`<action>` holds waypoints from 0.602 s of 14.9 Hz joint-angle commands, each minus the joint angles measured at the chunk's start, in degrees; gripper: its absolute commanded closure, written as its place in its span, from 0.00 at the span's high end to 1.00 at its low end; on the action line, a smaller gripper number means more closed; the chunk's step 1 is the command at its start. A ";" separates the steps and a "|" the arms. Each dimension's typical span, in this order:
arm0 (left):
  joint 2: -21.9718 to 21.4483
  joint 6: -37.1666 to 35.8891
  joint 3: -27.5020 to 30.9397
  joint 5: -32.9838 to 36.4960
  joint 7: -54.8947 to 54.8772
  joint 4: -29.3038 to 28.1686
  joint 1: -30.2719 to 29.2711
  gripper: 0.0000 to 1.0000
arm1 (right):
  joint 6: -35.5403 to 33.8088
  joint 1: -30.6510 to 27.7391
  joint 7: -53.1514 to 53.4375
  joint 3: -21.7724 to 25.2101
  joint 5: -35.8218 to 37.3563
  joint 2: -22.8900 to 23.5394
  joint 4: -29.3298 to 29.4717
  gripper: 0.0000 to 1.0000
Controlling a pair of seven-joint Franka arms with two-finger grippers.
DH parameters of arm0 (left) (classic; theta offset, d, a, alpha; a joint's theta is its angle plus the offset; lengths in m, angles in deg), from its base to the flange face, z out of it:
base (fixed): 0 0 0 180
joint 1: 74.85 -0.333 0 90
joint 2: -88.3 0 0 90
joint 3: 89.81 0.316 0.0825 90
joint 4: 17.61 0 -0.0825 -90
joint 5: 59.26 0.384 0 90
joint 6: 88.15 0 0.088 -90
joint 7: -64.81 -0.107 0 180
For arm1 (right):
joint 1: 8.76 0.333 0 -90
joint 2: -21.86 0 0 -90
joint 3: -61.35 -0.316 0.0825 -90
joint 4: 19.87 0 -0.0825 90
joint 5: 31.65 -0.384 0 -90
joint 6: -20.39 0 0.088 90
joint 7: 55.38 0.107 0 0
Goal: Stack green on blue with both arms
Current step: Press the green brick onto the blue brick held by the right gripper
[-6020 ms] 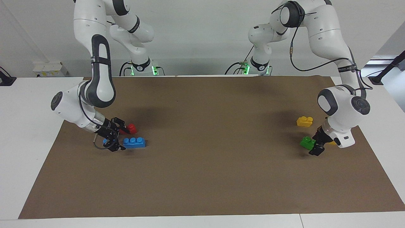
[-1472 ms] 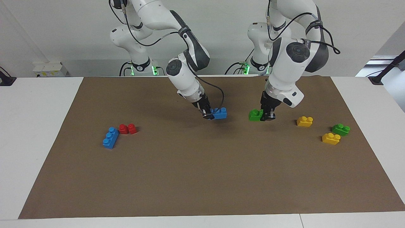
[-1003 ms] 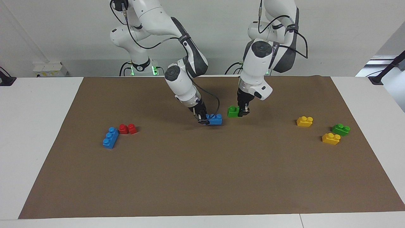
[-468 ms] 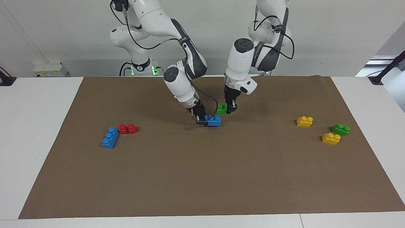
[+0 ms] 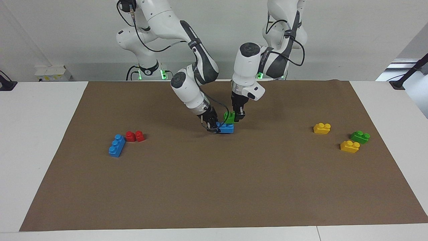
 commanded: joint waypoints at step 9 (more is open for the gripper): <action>-0.32 1.70 0.99 1.64 1.49 -1.45 1.23 0.00 | 2.60 0.04 -2.77 -0.32 -1.95 0.86 -1.21 0.00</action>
